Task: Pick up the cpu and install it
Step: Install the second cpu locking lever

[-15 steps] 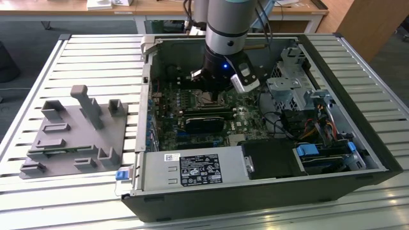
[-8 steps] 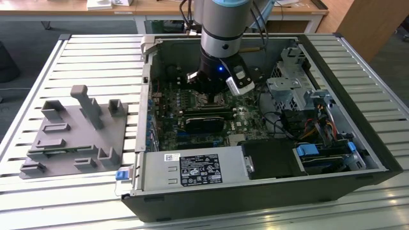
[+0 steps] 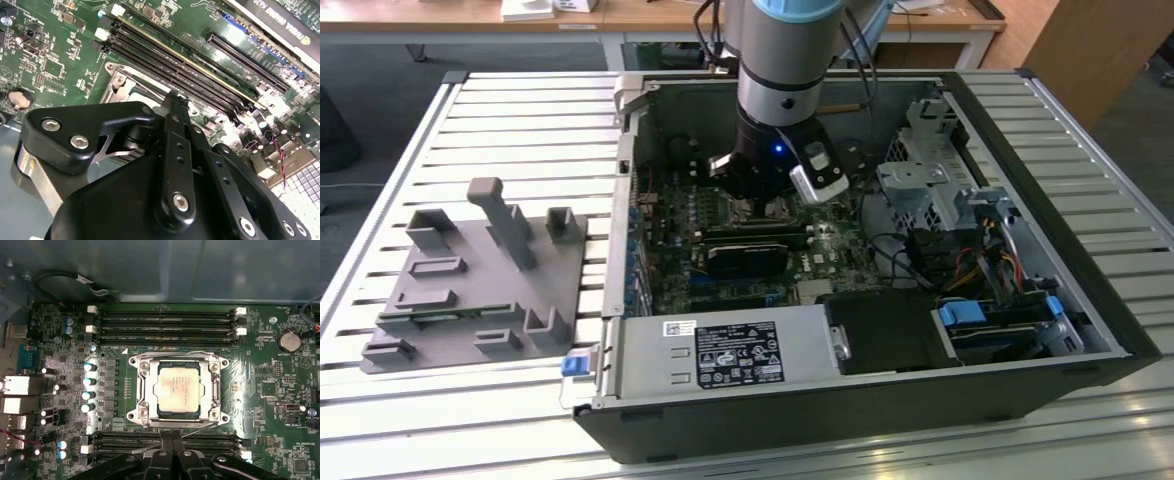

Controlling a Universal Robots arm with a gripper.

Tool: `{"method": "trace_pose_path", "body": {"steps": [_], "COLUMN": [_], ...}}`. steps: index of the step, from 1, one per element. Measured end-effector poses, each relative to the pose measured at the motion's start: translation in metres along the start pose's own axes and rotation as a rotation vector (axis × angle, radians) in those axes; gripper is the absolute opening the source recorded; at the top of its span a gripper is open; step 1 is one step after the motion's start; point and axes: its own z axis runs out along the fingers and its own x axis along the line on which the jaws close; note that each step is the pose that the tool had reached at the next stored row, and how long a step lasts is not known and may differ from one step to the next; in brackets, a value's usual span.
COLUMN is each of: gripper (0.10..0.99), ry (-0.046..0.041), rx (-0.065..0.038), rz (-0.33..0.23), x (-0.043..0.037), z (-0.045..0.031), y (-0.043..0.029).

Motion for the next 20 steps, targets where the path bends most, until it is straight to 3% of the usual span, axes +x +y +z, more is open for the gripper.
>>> {"method": "trace_pose_path", "body": {"steps": [6, 15, 20], "gripper": [0.106, 0.106, 0.106], "ry": [-0.0001, 0.0063, 0.0069], "rx": [0.0, 0.0, -0.012], "rz": [0.0, 0.001, 0.0], "x": [0.005, 0.0061, 0.0076], "z": [0.0029, 0.0181, 0.0198], "y": [-0.0003, -0.0021, -0.007]}}
